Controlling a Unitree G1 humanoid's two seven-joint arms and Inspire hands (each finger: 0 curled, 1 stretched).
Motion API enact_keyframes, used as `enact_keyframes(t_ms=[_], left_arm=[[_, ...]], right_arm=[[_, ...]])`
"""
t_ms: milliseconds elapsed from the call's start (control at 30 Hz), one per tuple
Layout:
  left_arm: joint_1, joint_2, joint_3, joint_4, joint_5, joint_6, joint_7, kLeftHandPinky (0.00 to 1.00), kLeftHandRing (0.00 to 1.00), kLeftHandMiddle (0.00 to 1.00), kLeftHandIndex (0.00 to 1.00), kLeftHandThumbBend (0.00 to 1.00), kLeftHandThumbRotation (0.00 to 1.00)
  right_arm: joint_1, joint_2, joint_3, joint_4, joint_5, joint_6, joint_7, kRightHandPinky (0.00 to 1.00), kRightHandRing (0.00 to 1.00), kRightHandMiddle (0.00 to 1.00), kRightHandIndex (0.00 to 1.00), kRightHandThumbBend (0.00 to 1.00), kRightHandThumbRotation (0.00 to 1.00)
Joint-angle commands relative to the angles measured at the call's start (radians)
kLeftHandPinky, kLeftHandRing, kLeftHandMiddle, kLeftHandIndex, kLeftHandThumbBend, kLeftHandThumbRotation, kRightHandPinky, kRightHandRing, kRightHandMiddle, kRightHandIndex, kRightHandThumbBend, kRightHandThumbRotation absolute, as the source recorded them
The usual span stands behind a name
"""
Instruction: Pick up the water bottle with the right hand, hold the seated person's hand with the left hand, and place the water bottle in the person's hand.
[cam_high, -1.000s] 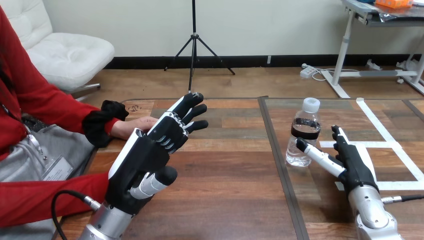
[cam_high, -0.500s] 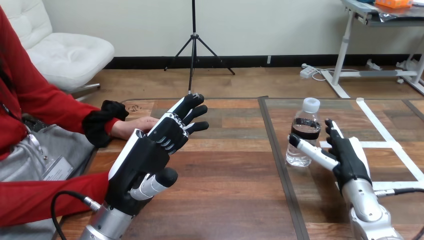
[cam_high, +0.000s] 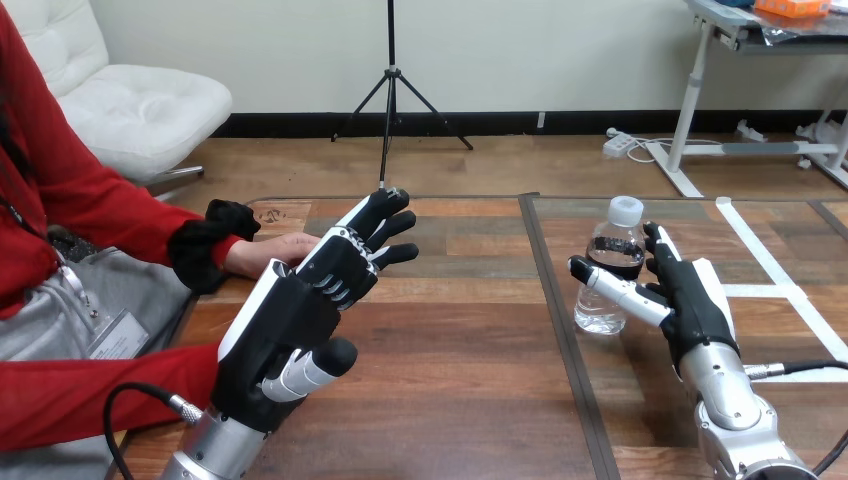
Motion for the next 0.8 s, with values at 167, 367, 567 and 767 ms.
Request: enact_keyframes(t_ms=[167,367,567,767], left_arm=[[-0.018,-0.007,0.006,-0.039,-0.002,-0.009,0.019,0.85,0.93,0.95,0.92,1.0,0.74],[-0.015,-0.006,0.002,-0.038,0.01,-0.011,0.036,0.84,0.92,0.95,0.92,1.0,0.74],[-0.013,-0.004,-0.001,-0.041,0.006,-0.008,0.033,0.85,0.93,0.95,0.92,1.0,0.74],[-0.018,-0.008,0.002,-0.039,-0.008,-0.009,0.021,0.84,0.93,0.95,0.92,1.0,0.74]], right_arm=[[-0.092,-0.009,0.001,-0.019,0.0,-0.025,0.005,0.94,1.0,1.0,1.0,1.0,0.46],[-0.1,-0.011,0.002,-0.018,-0.001,-0.021,0.011,0.94,1.0,1.0,1.0,1.0,0.44],[-0.109,-0.012,0.005,-0.013,-0.005,-0.009,0.01,0.94,1.0,1.0,1.0,1.0,0.43],[-0.116,-0.01,0.004,-0.008,-0.005,-0.003,0.018,0.94,1.0,1.0,1.0,1.0,0.42]])
